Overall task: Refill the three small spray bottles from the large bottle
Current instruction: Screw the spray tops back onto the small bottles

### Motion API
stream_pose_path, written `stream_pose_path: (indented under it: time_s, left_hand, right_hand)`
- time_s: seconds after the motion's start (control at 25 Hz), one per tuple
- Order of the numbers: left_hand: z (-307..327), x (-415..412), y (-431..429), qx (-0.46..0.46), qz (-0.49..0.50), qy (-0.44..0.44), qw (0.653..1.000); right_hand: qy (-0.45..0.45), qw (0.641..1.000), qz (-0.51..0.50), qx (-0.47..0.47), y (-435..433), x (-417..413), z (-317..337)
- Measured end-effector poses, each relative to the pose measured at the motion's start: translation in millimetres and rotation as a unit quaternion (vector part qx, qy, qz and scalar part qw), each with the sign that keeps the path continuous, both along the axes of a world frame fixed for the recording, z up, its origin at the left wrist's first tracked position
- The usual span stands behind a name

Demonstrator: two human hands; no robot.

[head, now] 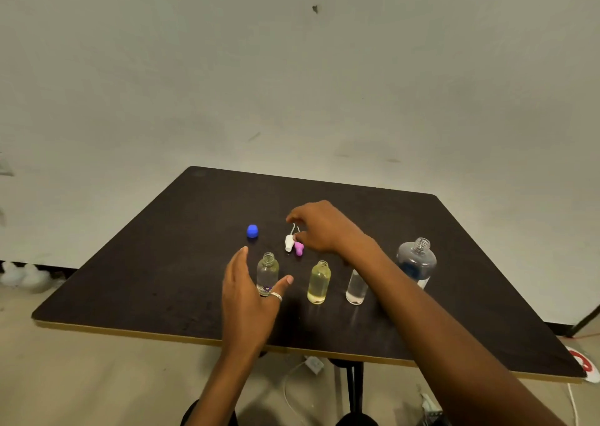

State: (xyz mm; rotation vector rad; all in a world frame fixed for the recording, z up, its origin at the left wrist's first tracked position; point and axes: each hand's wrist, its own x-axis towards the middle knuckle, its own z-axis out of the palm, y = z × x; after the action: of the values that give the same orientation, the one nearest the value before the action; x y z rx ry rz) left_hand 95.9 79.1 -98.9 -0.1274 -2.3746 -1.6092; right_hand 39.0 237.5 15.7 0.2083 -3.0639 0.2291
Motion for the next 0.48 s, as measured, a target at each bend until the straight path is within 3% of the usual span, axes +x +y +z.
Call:
stream_pose_path:
  time_s: [0.2, 0.48]
  left_hand:
    - [-12, -35, -8, -0.024, -0.078, -0.031, 0.996]
    - [-34, -44, -15, 0.001, -0.095, -0.019, 0.995]
  right_hand:
    - [-0.096, 0.991, -0.025, 0.094, -4, -63, -32]
    - [-0.123, 0.979, -0.012, 0.161, -7, -93, -56]
